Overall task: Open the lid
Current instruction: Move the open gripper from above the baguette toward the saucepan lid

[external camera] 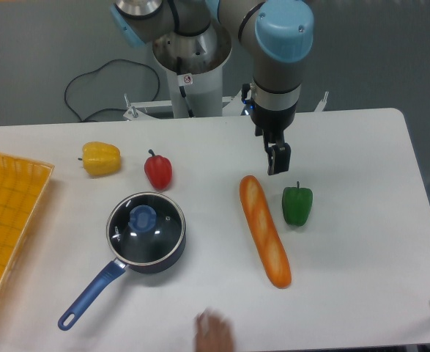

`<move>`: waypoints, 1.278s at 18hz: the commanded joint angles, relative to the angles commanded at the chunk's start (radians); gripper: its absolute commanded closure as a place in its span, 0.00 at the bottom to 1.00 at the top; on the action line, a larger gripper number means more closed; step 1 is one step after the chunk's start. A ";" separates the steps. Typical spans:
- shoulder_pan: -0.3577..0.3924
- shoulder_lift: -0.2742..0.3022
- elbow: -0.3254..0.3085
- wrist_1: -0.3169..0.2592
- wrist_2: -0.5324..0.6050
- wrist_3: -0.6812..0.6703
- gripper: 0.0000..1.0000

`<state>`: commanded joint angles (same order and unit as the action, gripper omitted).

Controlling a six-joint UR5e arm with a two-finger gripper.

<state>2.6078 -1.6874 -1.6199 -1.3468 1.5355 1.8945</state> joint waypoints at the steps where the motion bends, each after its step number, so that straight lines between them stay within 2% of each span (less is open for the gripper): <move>1: 0.000 0.000 0.000 0.002 0.000 0.000 0.00; 9: -0.014 -0.012 0.002 0.002 -0.008 0.000 0.00; 12: -0.020 -0.014 -0.034 0.003 -0.006 -0.002 0.00; 15: -0.020 -0.012 -0.041 0.000 -0.005 -0.021 0.00; 18: -0.029 -0.011 -0.041 -0.003 -0.009 -0.225 0.00; 20: -0.076 -0.026 -0.040 0.005 -0.008 -0.383 0.00; 23: -0.106 -0.058 -0.003 0.005 -0.008 -0.527 0.00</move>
<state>2.5020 -1.7455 -1.6231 -1.3422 1.5279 1.3671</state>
